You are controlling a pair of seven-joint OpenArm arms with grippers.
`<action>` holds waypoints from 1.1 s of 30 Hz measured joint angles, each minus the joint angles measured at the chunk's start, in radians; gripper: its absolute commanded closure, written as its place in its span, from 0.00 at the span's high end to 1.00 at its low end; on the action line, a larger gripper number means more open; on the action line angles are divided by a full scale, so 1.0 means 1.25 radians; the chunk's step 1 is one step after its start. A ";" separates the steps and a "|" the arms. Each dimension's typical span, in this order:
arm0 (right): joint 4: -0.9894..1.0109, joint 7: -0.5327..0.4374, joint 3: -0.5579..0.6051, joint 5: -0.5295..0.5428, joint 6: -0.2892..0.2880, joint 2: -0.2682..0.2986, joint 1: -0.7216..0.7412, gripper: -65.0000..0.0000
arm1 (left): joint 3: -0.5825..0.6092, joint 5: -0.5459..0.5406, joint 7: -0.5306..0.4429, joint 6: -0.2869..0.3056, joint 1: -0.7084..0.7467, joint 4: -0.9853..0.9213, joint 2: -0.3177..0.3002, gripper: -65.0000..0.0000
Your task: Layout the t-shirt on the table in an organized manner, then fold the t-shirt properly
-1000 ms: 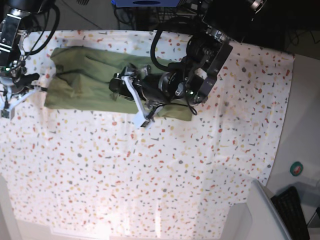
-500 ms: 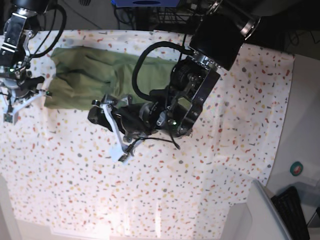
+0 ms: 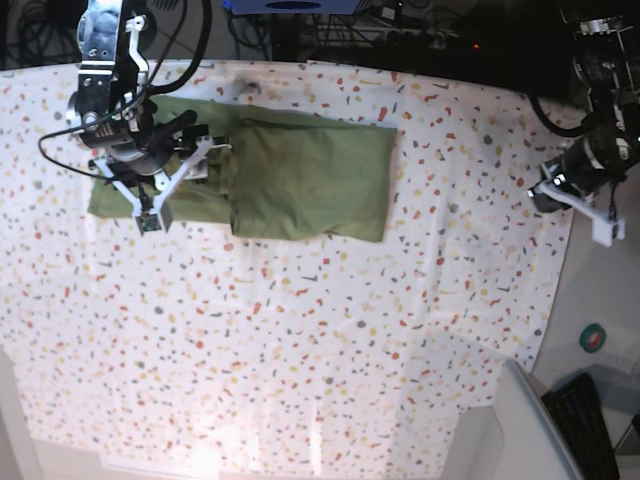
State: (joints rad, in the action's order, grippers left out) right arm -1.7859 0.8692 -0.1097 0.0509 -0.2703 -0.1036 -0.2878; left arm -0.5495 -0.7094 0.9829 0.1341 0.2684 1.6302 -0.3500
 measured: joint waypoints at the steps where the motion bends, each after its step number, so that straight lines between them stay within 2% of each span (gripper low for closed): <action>1: -0.001 0.009 0.018 0.024 0.000 -0.001 0.002 0.63 | -0.044 0.004 -0.002 0.000 0.010 -0.012 0.000 0.00; 3: 0.000 0.034 0.037 0.101 0.000 -0.007 0.004 0.63 | -0.105 0.007 0.001 0.034 0.018 -0.036 -0.001 0.00; 6: 0.014 0.060 0.044 0.144 0.000 -0.011 0.004 0.63 | -0.154 0.002 -0.002 0.098 0.025 -0.052 -0.004 0.00; 8: 0.028 0.062 0.040 0.139 0.000 -0.005 0.003 0.63 | -0.161 0.002 0.001 0.103 0.025 -0.058 -0.002 0.00; 12: 0.086 0.056 0.039 0.149 0.058 -0.004 0.012 0.64 | -0.160 0.000 0.001 0.103 0.031 -0.059 0.005 0.00; 18: 0.141 0.056 0.041 0.208 0.061 -0.001 0.020 0.62 | -0.160 0.001 0.001 0.103 0.034 -0.059 0.005 0.00; 19: 0.147 0.056 0.041 0.208 0.061 -0.001 0.020 0.57 | -0.160 0.002 0.001 0.103 0.034 -0.059 0.005 0.00; 20: 0.151 0.060 0.041 0.208 0.061 -0.001 0.019 0.48 | -0.160 0.001 0.001 0.103 0.034 -0.059 0.005 0.00; 23: 0.150 0.063 0.041 0.208 0.060 -0.001 0.016 0.06 | -0.160 0.001 0.001 0.103 0.037 -0.060 0.006 0.00; 24: 0.140 0.065 0.041 0.206 0.051 -0.001 0.013 0.00 | -0.160 0.001 0.001 0.103 0.038 -0.060 0.006 0.00; 30: 0.054 0.126 0.041 0.211 0.038 -0.008 -0.020 0.00 | -0.160 0.002 0.001 0.103 0.038 -0.061 0.007 0.00; 33: 0.045 0.149 0.041 0.290 0.039 -0.008 -0.021 0.00 | -0.160 0.001 0.001 0.103 0.036 -0.061 0.007 0.00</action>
State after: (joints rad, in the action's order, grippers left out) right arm -1.7290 1.0550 -0.0586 0.4137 -0.2218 -0.1131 -0.3141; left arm -0.7494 -0.7078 0.9840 0.2630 0.3134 1.5543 -0.3416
